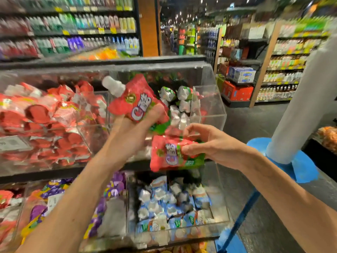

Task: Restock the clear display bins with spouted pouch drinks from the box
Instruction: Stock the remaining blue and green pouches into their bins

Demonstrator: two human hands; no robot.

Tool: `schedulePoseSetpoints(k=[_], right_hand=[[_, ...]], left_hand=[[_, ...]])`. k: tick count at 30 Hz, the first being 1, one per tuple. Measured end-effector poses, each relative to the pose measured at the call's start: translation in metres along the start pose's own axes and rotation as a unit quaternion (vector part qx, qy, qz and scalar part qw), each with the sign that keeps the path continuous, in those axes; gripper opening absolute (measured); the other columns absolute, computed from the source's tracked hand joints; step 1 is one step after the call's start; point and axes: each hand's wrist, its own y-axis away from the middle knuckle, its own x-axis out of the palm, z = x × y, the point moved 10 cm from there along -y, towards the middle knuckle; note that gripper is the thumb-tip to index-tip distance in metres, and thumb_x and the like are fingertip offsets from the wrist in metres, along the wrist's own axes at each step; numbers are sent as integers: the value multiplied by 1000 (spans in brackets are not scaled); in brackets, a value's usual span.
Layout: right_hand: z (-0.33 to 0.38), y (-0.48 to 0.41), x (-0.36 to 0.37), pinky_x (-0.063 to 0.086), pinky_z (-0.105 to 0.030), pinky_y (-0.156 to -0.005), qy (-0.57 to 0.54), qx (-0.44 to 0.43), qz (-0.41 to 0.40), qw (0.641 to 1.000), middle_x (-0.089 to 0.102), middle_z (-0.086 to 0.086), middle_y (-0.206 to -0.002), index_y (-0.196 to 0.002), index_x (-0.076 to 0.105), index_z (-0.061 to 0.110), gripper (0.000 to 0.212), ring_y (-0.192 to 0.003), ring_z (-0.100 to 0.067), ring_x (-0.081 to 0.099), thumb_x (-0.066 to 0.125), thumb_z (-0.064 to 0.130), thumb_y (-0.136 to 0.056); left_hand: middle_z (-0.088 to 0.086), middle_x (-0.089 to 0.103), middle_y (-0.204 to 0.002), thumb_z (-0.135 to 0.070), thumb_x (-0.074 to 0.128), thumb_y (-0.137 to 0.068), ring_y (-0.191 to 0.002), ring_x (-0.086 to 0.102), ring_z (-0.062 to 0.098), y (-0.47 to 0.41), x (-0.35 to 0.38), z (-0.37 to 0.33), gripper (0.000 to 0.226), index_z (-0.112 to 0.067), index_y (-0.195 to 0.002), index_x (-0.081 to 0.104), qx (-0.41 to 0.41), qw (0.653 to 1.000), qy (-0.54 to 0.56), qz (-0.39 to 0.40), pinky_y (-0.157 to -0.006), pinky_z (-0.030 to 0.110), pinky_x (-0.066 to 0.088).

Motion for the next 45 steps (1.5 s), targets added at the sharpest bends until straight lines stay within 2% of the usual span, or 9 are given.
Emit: schedulePoseSetpoints(k=[8,12,17,21,25,29,34,40,45], right_hand=[[110,-16,-58,60,-35,-60,161,-163,-267,936,67,-7,-99,-95,55,17,34,-77,-17,71,82,32,-79],[148,-29,-55,46,-29,-65,406,-250,-363,800,66,0,-87,-98,53,13,32,-65,-10,58,78,23,-83],[155,-46,-19,49,-35,-54,571,-380,-350,637,64,-6,-78,-94,55,5,24,-67,-26,59,75,18,-87],[139,-73,-9,49,-32,-47,682,-347,-329,554,65,-4,-79,-96,63,8,36,-66,-26,61,87,7,-69],[126,-98,-21,52,-31,-53,692,-270,-331,582,63,-6,-88,-100,66,11,41,-72,-25,62,89,12,-67],[115,-111,-23,53,-39,-82,642,-254,-287,664,63,-14,-110,-121,63,8,39,-97,-32,61,70,28,-88],[120,-111,-23,46,-34,-82,573,-244,-263,737,64,-14,-107,-124,47,6,45,-98,-32,61,69,28,-91],[120,-114,-41,43,-33,-80,545,-192,-303,757,63,-11,-116,-119,56,8,47,-103,-31,62,74,36,-86],[112,-120,-38,43,-35,-82,572,-168,-242,765,58,-12,-116,-120,55,7,47,-106,-34,59,76,30,-85]], left_hand=[[-4,67,-78,-43,75,-73,-71,67,12,-79,-88,-14,37,-21,-100,62,-2,976,-195,-96,-64,28,53],[6,69,-92,-29,76,-75,-90,65,34,-90,-95,-29,26,-27,-97,62,-8,868,-479,-133,-71,35,47],[0,58,-75,-6,65,-81,-62,53,23,-82,-65,-52,41,-17,-117,49,126,773,-594,-186,-48,27,34],[7,67,-102,-16,65,-83,-96,61,28,-94,-42,-40,52,-17,-132,47,136,658,-723,-160,-80,38,48],[16,67,-97,-12,73,-73,-100,61,39,-109,-33,-30,41,-16,-112,62,98,641,-745,-158,-97,60,44],[13,55,-112,-6,56,-94,-97,63,32,-119,-5,-18,29,-13,-122,50,106,656,-740,-102,-70,39,56],[15,48,-122,-6,55,-97,-110,57,33,-132,6,-14,29,-7,-125,50,105,678,-723,-85,-82,40,54],[8,56,-129,-44,81,-77,-124,48,26,-137,5,12,62,-16,-130,62,58,865,-498,36,-105,35,41],[2,70,-108,-22,83,-78,-100,65,20,-137,-20,15,43,-17,-116,64,64,917,-389,-51,-92,38,53]])
